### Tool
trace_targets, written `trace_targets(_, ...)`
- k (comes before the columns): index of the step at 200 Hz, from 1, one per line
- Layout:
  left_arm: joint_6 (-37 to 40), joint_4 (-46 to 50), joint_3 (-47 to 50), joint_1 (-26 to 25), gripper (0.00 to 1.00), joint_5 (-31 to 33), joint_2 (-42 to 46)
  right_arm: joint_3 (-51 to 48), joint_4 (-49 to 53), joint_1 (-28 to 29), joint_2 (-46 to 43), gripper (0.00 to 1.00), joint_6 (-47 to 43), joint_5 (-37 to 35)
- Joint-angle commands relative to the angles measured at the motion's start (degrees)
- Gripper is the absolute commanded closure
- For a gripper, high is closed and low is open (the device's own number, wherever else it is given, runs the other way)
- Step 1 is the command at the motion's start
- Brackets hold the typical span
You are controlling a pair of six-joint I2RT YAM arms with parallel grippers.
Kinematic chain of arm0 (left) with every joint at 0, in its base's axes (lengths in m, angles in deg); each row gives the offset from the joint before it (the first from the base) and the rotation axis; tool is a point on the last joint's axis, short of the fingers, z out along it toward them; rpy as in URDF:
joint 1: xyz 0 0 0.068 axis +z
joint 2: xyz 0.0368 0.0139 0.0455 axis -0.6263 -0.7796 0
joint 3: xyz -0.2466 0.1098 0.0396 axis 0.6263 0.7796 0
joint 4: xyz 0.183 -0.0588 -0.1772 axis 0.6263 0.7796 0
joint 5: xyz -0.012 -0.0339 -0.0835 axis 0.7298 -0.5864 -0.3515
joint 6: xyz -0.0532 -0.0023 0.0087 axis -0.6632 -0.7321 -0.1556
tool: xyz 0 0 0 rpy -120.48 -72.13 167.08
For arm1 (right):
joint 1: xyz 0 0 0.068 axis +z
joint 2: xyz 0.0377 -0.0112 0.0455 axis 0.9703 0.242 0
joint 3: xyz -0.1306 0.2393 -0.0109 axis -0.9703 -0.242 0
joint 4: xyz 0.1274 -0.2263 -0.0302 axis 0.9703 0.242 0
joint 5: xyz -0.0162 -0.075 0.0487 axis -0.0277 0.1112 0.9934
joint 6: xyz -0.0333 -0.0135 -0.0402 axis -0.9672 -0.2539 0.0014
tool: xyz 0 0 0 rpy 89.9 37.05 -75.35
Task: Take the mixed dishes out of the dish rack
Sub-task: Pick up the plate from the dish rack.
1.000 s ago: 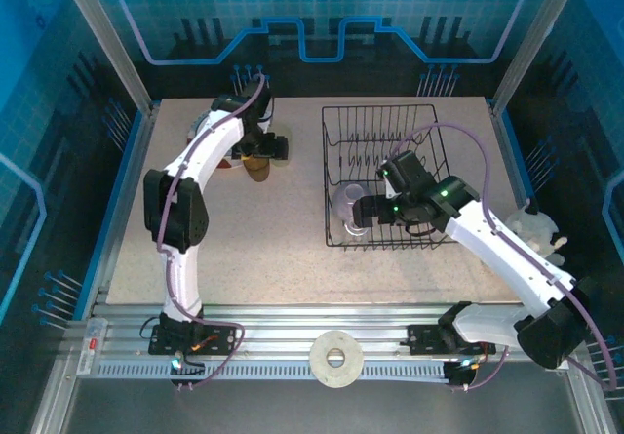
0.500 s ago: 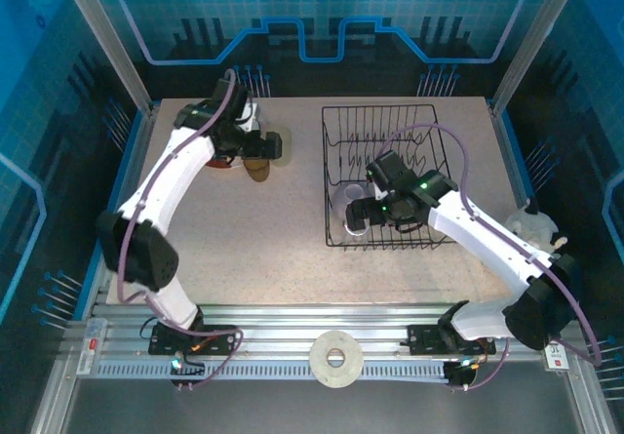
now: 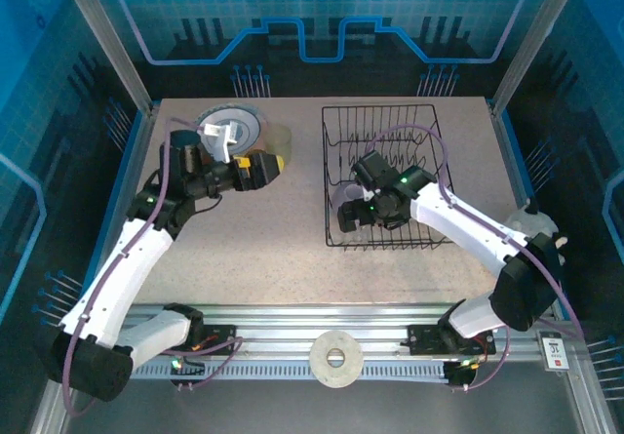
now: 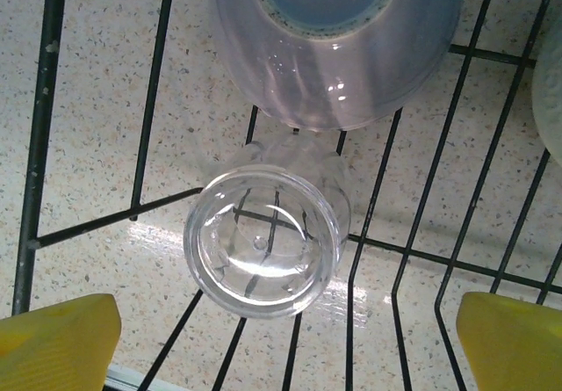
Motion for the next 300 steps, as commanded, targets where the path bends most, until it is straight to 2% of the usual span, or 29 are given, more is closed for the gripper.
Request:
trace_targets(1,-4.6,-7.8,3.8,0.3,0.01,-6.7,1.7,1.9,-0.1,1.0,2.2,0.02,0.7,0.4)
trace_targets(85,-6.9,-11.5,6.2,0.3,0.01,-8.9,0.7,2.2,-1.4,1.9,8.4,0.11,3.2,0.6)
trace_targets(189,-7.5,-12.1,7.0,0.3,0.01,-8.3,0.7,1.1,-2.7,2.7,11.9,0.22,4.9,0.8)
trace_targets(260,-8.8,-13.7,6.7,0.4,0.01,-8.6,0.2,0.9,-2.6,2.8,11.5,0.41,5.1,0.2)
trace_targets(300,-9.7,-12.0,5.7,0.3,0.01,-9.0,-0.7,1.5,-2.4,1.9,7.5,0.54,5.0,-1.1)
